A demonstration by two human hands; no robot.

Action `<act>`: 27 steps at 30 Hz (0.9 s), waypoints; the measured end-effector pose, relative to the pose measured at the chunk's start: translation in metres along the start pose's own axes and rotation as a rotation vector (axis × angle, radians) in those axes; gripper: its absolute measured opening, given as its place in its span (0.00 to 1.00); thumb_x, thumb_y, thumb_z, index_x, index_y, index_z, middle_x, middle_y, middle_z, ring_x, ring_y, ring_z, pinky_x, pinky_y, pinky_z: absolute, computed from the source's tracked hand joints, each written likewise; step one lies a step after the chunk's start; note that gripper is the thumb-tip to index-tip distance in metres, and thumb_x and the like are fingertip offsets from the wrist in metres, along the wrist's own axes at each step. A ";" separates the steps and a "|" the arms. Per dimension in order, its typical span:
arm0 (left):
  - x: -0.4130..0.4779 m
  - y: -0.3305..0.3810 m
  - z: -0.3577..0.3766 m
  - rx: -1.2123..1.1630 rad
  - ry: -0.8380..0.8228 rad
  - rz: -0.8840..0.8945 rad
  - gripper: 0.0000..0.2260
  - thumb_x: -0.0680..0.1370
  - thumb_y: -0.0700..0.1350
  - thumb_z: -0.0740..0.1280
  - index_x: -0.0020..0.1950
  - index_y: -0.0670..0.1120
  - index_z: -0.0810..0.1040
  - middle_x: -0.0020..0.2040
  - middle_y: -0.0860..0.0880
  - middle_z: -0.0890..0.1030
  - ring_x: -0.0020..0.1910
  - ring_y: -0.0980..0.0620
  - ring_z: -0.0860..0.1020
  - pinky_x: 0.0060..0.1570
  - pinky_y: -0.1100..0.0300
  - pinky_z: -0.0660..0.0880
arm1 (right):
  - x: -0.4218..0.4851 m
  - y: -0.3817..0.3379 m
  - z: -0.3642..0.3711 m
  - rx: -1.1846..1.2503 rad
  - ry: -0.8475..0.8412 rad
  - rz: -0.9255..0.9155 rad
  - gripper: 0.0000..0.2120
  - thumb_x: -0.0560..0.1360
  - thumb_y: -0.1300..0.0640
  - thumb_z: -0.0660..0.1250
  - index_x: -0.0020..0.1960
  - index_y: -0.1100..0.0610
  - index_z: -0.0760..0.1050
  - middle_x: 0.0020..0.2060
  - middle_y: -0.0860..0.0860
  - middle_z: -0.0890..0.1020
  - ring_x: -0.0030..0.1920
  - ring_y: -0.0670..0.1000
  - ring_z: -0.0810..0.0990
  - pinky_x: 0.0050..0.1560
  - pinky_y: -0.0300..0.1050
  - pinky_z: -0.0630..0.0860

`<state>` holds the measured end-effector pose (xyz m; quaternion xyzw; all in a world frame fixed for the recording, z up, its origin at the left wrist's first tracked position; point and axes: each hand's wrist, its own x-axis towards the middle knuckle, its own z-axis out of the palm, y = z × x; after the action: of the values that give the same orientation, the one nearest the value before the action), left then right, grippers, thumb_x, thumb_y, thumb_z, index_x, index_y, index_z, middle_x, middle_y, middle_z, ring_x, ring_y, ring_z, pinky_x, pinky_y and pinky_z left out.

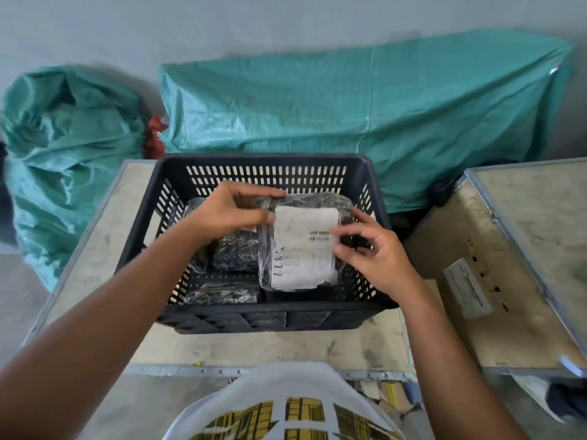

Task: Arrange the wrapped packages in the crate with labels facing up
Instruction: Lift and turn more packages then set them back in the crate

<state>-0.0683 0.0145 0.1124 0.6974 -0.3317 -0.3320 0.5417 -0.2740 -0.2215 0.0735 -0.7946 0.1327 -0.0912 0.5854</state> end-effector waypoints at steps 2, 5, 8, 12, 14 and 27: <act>0.001 0.013 -0.008 -0.143 0.041 0.009 0.20 0.70 0.46 0.78 0.62 0.52 0.85 0.49 0.45 0.87 0.45 0.40 0.84 0.41 0.54 0.83 | -0.001 -0.007 0.004 0.033 -0.034 -0.043 0.21 0.69 0.39 0.78 0.61 0.36 0.82 0.74 0.38 0.72 0.75 0.42 0.70 0.68 0.56 0.75; 0.005 0.022 -0.012 -0.282 0.109 0.066 0.22 0.70 0.46 0.80 0.63 0.51 0.84 0.61 0.46 0.85 0.56 0.43 0.85 0.45 0.47 0.85 | 0.005 -0.018 0.006 0.064 -0.024 -0.155 0.25 0.73 0.49 0.78 0.69 0.39 0.78 0.70 0.39 0.78 0.72 0.45 0.75 0.72 0.54 0.73; 0.006 0.023 -0.007 -0.303 0.205 0.129 0.27 0.71 0.50 0.80 0.69 0.52 0.80 0.67 0.48 0.81 0.60 0.46 0.83 0.50 0.40 0.82 | 0.014 -0.023 0.001 0.061 0.033 -0.185 0.26 0.74 0.49 0.77 0.71 0.39 0.77 0.70 0.40 0.78 0.72 0.45 0.74 0.74 0.55 0.71; 0.002 0.019 0.011 -0.191 0.256 0.242 0.30 0.75 0.53 0.77 0.75 0.62 0.70 0.75 0.56 0.73 0.69 0.50 0.77 0.63 0.45 0.77 | 0.027 -0.023 -0.005 0.115 0.069 -0.160 0.28 0.72 0.48 0.78 0.71 0.38 0.76 0.70 0.38 0.78 0.73 0.45 0.74 0.74 0.58 0.69; 0.000 0.013 0.018 -0.022 0.258 0.255 0.30 0.76 0.56 0.75 0.76 0.65 0.67 0.77 0.61 0.68 0.76 0.53 0.68 0.72 0.44 0.68 | 0.037 -0.023 -0.005 0.153 0.084 -0.146 0.29 0.71 0.50 0.79 0.70 0.37 0.77 0.70 0.36 0.77 0.72 0.42 0.74 0.74 0.52 0.70; 0.034 -0.039 0.036 0.223 0.320 -0.168 0.38 0.74 0.37 0.76 0.80 0.51 0.63 0.82 0.46 0.57 0.81 0.49 0.53 0.75 0.53 0.57 | 0.105 -0.003 0.027 0.015 -0.023 0.106 0.31 0.77 0.62 0.74 0.72 0.37 0.73 0.77 0.45 0.69 0.71 0.48 0.74 0.67 0.51 0.77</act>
<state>-0.0751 -0.0254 0.0642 0.8220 -0.2167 -0.2223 0.4775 -0.1660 -0.2299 0.0674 -0.7830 0.1673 -0.0519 0.5969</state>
